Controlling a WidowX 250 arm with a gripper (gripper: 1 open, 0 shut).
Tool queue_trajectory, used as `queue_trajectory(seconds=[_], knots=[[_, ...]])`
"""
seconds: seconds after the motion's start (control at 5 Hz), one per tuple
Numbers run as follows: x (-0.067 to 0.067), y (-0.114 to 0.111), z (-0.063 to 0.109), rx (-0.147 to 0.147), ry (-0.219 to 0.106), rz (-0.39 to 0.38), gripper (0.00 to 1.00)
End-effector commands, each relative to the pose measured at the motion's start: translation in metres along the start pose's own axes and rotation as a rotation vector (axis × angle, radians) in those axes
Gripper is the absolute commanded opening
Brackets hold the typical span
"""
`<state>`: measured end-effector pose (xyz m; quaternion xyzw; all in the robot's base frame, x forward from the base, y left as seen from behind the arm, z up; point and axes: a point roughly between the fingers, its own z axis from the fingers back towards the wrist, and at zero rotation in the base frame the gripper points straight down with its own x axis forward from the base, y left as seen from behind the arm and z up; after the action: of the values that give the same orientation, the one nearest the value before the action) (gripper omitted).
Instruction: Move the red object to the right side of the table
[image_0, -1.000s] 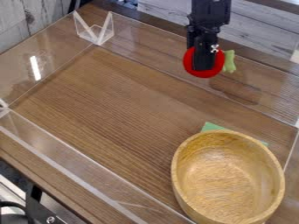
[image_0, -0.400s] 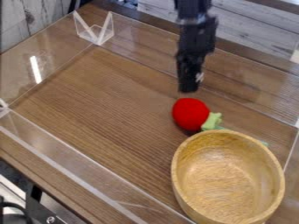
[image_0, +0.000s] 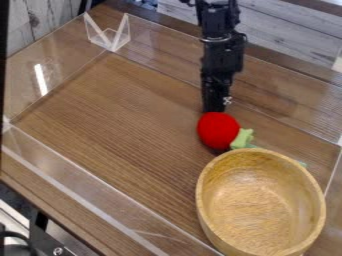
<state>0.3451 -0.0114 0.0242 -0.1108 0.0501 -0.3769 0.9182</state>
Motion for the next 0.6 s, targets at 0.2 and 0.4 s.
queue_trajectory(seconds=[0.2,0.4], knots=[[0.026,-0.012,0.043,0.115,-0.068,0.092,0.0],[0.022,-0.007,0.074,0.156,-0.092,0.133,0.0]])
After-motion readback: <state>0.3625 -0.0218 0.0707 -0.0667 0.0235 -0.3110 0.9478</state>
